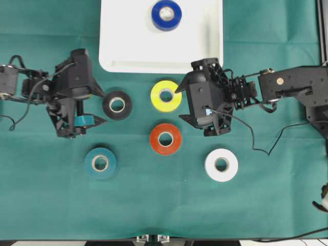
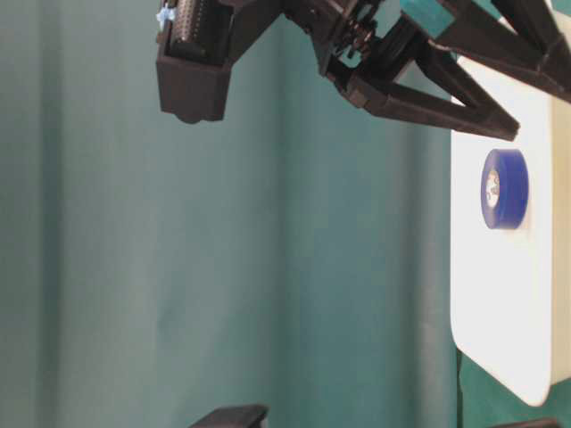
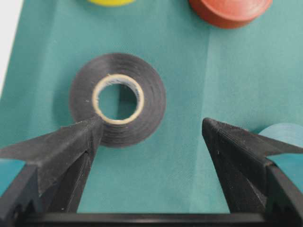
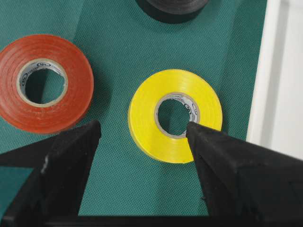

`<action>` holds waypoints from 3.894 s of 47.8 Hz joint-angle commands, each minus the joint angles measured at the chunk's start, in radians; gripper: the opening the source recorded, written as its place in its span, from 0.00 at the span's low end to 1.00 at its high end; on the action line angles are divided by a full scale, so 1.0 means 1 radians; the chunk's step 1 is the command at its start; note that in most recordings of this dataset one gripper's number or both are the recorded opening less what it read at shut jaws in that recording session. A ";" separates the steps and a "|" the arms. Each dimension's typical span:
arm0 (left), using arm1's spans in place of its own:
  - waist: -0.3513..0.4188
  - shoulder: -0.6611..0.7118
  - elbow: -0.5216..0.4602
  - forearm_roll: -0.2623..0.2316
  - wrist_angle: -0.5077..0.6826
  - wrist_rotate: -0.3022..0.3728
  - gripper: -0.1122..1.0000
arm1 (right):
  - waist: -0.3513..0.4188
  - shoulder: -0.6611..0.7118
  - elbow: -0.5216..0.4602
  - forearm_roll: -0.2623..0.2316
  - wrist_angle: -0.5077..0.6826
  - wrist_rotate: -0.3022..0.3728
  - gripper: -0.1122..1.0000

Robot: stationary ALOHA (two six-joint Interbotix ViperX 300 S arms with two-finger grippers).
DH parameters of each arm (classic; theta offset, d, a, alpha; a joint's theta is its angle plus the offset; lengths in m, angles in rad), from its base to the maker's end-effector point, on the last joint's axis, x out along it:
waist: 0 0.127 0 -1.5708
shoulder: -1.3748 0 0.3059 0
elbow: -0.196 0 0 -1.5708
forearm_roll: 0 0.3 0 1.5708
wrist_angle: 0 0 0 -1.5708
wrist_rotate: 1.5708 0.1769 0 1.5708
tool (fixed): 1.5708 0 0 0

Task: Put the tape alternately from left to right into the white case.
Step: 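Move the left gripper over the black tape roll and grasp it, then carry the black roll with the left gripper into the white tray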

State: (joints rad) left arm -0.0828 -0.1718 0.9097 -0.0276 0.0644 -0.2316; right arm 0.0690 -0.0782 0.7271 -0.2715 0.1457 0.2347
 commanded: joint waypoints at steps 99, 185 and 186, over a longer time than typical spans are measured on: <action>0.018 0.288 -0.202 0.005 0.187 -0.006 0.46 | 0.002 -0.021 0.014 0.002 -0.057 0.000 0.83; -0.038 0.110 -0.272 0.008 0.313 0.000 0.07 | 0.002 -0.021 0.017 0.002 -0.061 0.002 0.83; -0.035 0.107 -0.275 0.008 0.313 0.000 0.07 | 0.002 -0.021 0.017 0.002 -0.061 0.000 0.83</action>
State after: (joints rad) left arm -0.1289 -0.0245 0.6504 -0.0230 0.3774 -0.2332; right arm 0.0675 -0.0767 0.7517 -0.2715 0.0936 0.2347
